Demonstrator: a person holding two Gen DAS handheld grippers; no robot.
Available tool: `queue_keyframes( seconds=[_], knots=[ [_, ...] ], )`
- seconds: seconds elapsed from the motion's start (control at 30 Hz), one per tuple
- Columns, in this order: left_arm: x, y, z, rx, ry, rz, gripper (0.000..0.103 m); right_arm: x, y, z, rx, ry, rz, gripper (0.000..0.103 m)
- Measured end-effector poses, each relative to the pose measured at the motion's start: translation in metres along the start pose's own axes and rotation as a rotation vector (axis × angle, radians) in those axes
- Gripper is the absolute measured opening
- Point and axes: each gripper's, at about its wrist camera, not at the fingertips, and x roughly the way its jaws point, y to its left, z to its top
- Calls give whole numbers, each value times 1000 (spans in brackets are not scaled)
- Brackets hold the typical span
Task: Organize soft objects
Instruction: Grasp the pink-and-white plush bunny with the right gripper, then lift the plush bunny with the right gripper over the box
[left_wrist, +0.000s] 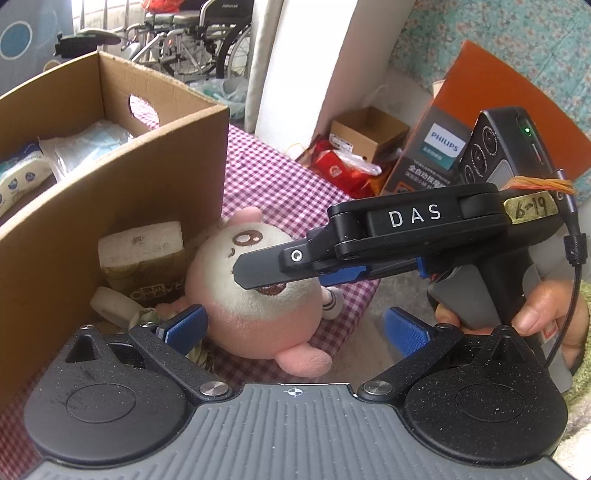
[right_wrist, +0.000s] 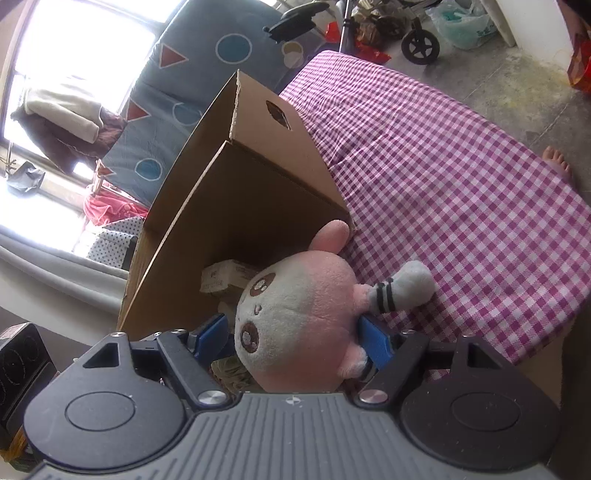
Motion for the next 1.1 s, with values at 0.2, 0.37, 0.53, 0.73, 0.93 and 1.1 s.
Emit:
queue_keyframes(
  seconds=[0.2,0.37,0.53,0.73,0.93,1.1],
  knots=[
    [6,2,1,-21,20,6,103,12,-8,4,22,25,23,80],
    [4,-1,2,-14,-1,-9,103,10,-7,2,15,1,31,76],
    [-1,-7,3,21,-47,-21,103,-12,10,-4,-61,-68,-12,76],
    [-14,-13,1,45,-117,-37,103,-32,31,-8,-142,-149,-40,75],
    [-34,-15,1,59,-202,-69,103,-51,52,-14,-201,-211,-46,75],
    [-56,-13,0,66,-284,-64,103,-59,79,-16,-274,-258,-49,75]
  ],
)
